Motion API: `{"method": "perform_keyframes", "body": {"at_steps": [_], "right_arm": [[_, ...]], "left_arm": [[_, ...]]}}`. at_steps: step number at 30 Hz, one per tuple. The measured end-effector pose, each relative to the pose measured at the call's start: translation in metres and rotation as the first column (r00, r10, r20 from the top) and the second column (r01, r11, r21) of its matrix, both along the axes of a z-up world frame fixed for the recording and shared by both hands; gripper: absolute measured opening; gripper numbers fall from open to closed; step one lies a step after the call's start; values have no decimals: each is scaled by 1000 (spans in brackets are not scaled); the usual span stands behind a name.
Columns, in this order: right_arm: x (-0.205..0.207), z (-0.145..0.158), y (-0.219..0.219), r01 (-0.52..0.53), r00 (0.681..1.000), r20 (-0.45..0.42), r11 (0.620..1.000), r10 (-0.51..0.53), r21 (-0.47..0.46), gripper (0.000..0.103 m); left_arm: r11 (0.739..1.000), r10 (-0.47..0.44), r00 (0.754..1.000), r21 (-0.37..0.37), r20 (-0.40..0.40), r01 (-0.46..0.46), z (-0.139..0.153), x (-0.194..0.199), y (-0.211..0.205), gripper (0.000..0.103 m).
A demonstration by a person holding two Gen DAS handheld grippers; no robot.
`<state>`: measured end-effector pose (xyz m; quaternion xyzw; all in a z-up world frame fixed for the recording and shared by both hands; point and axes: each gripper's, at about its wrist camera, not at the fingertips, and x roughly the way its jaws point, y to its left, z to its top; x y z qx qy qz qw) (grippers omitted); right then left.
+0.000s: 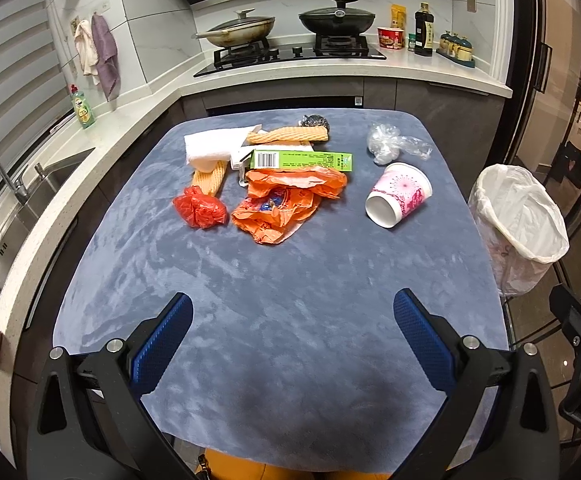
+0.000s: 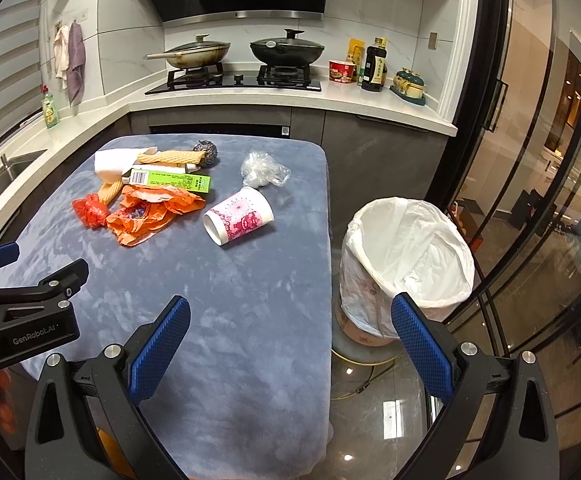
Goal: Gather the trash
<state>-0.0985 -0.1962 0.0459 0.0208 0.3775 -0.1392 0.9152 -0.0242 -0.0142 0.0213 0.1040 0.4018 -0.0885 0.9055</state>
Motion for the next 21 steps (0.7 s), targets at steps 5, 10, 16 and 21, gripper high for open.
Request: {"method": "perform_keyframes", "body": {"at_steps": [5, 10, 16, 21], "right_arm": [[-5, -1, -3, 17, 1000, -5, 1000, -17, 3, 96], [-8, -1, -3, 25, 1000, -8, 1000, -25, 5, 96], [-12, 1, -3, 36, 999, -4, 999, -36, 2, 96], [-15, 0, -3, 46, 999, -10, 999, -46, 3, 96]], "left_arm": [[1000, -10, 1000, -1, -2, 10, 1, -2, -3, 96], [1000, -20, 1000, -5, -1, 20, 1, -4, -4, 96], [999, -34, 999, -10, -3, 34, 2, -5, -5, 96], [999, -43, 999, -11, -5, 43, 2, -7, -5, 96]]}}
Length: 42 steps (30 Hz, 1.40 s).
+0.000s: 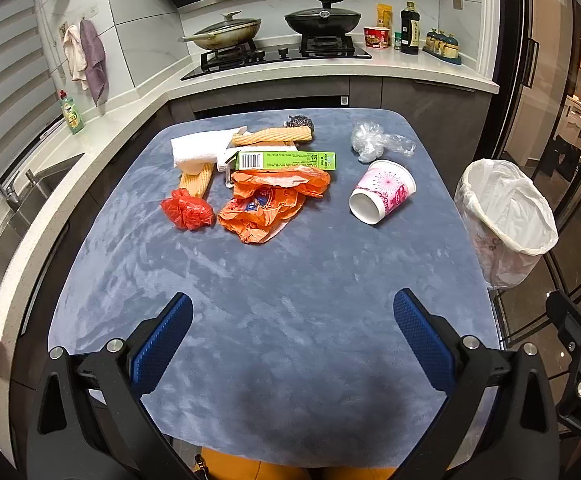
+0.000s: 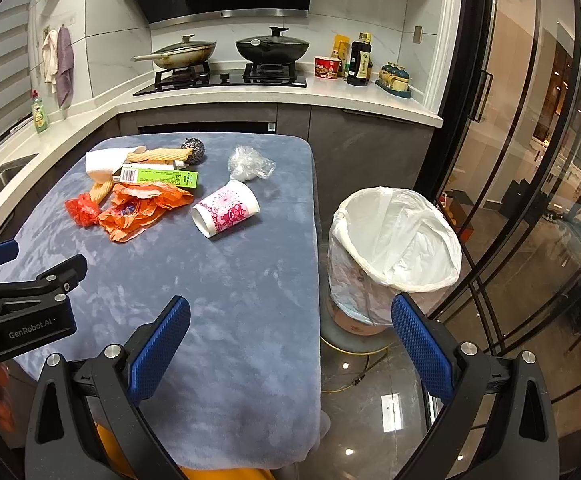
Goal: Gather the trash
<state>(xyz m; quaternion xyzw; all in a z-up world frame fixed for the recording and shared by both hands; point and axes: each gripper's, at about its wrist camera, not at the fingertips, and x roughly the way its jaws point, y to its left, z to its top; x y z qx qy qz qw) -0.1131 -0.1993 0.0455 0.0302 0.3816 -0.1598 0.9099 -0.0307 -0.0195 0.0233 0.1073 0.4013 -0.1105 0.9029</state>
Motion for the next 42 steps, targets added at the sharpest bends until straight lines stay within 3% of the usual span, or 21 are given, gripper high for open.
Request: {"method": "perform_keyframes", "body": {"at_steps": [42], "right_arm": [[-2, -2, 5, -4, 1000, -7, 1000, 3, -6, 96]], "left_arm": [[1000, -7, 1000, -7, -5, 7, 0, -1, 0, 96]]}}
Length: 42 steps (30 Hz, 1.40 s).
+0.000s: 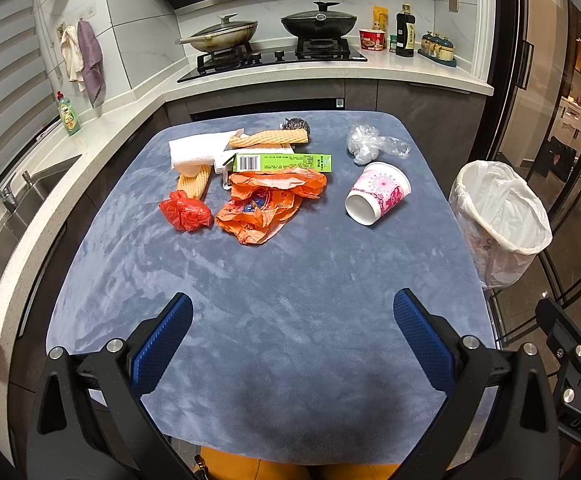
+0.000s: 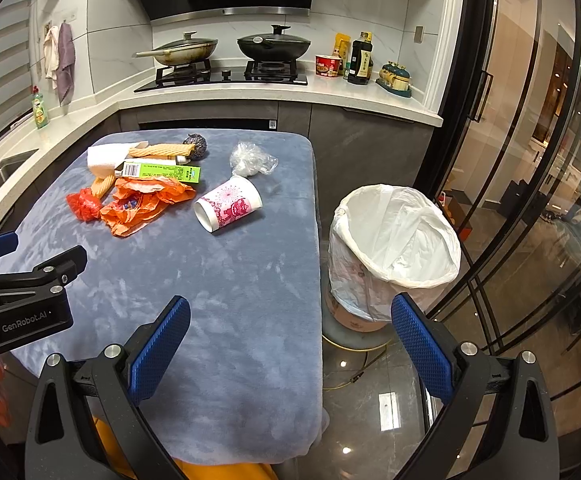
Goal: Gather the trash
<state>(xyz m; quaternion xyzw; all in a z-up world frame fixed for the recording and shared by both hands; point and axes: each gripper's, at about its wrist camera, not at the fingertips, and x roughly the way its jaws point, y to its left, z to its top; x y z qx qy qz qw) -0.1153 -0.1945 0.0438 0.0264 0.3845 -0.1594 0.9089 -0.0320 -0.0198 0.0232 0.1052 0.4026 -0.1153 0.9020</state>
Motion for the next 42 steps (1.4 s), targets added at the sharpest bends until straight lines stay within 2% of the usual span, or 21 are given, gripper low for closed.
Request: {"method": "perform_keyframes", "body": {"at_steps": [35, 42], "right_arm": [[3, 2, 5, -8, 1000, -3, 1000, 8, -1, 96], [13, -16, -2, 8, 1000, -11, 999, -7, 49, 96]], "left_arm": [[1000, 0, 1000, -5, -7, 0, 1, 1, 2, 96], [998, 51, 997, -20, -51, -52, -9, 17, 16, 96]]}}
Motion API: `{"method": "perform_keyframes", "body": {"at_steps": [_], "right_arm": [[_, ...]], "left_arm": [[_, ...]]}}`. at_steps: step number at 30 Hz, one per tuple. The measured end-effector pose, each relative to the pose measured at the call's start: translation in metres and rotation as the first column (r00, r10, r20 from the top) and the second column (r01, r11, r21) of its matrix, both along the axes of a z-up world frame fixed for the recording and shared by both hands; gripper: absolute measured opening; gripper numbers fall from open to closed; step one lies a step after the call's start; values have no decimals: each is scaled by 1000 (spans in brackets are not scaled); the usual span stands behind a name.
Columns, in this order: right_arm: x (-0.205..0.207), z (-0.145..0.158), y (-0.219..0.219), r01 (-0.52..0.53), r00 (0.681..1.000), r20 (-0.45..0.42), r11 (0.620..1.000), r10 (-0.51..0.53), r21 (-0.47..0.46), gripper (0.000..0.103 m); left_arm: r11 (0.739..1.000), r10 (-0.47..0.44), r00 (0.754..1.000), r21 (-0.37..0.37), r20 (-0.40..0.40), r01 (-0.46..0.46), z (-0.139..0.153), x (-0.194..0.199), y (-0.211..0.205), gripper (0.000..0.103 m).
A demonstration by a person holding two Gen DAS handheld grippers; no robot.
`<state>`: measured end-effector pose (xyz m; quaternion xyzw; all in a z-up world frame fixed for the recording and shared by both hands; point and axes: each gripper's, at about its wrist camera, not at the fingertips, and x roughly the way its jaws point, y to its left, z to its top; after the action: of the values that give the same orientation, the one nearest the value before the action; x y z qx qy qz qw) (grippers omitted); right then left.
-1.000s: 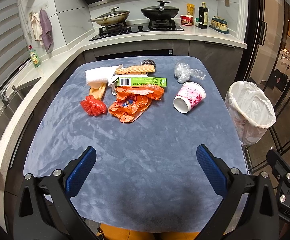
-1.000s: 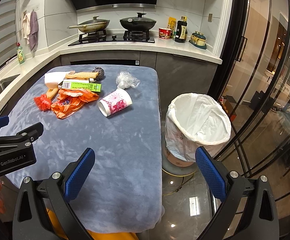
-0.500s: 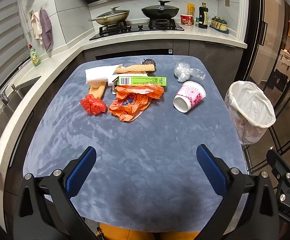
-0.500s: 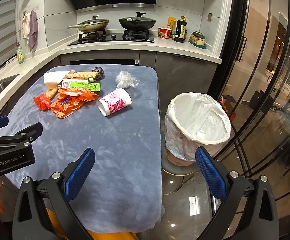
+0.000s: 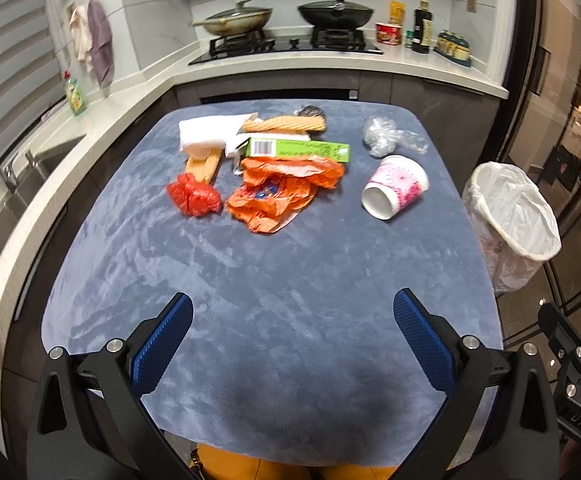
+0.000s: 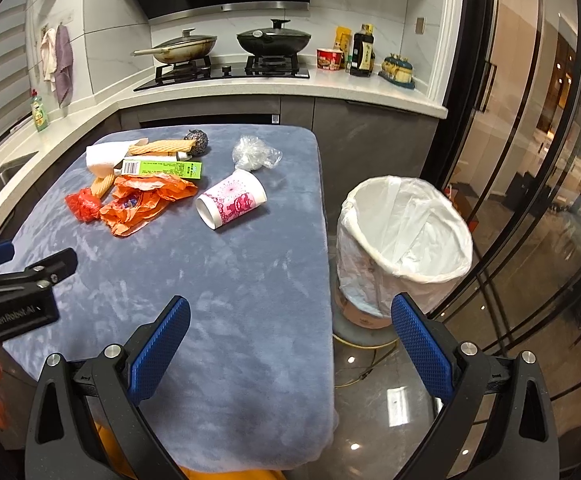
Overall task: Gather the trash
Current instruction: 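Grasp the red plastic bag with the left tool while the right tool grasps the pink paper cup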
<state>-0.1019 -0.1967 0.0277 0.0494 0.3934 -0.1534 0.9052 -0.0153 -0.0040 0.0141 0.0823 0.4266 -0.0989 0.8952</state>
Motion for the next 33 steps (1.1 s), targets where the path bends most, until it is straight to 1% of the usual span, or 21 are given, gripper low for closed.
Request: {"method": "perform_keyframes", "body": {"at_steps": [2, 5, 7, 10, 14, 16, 20, 22, 26, 30, 33], "right_arm": [[6, -8, -1, 2, 1000, -5, 1000, -2, 4, 96], [21, -18, 0, 2, 1000, 4, 1000, -3, 21, 96], [31, -23, 0, 2, 1000, 12, 999, -3, 40, 96], [51, -30, -1, 3, 1000, 29, 996, -6, 89, 96], [85, -42, 0, 10, 999, 44, 987, -17, 162, 96], [106, -49, 0, 16, 998, 50, 979, -26, 204, 96], [139, -59, -3, 38, 997, 59, 968, -55, 249, 96], [160, -67, -6, 53, 996, 53, 957, -71, 284, 96], [188, -81, -12, 90, 993, 38, 942, -108, 323, 96], [208, -95, -15, 116, 991, 15, 928, -130, 354, 96], [218, -100, -14, 119, 991, 11, 925, -132, 362, 93]], "left_arm": [[1000, 27, 1000, -13, -11, -27, -6, 9, 7, 96], [998, 60, 998, -6, -13, -60, -17, 22, 15, 96], [998, 64, 998, -6, -12, -64, -23, 33, 20, 96], [998, 69, 998, -9, -6, -69, -30, 48, 28, 96], [997, 82, 997, -4, -14, -82, -44, 77, 41, 96], [994, 104, 994, -17, -29, -105, -50, 95, 50, 96], [987, 156, 987, -31, -21, -157, -57, 128, 70, 96], [984, 174, 984, -37, -21, -175, -60, 143, 78, 96], [973, 219, 975, -64, -36, -221, -68, 180, 95, 96], [967, 239, 969, -81, -55, -243, -78, 208, 102, 96], [964, 249, 966, -84, -67, -254, -86, 225, 103, 96]]}}
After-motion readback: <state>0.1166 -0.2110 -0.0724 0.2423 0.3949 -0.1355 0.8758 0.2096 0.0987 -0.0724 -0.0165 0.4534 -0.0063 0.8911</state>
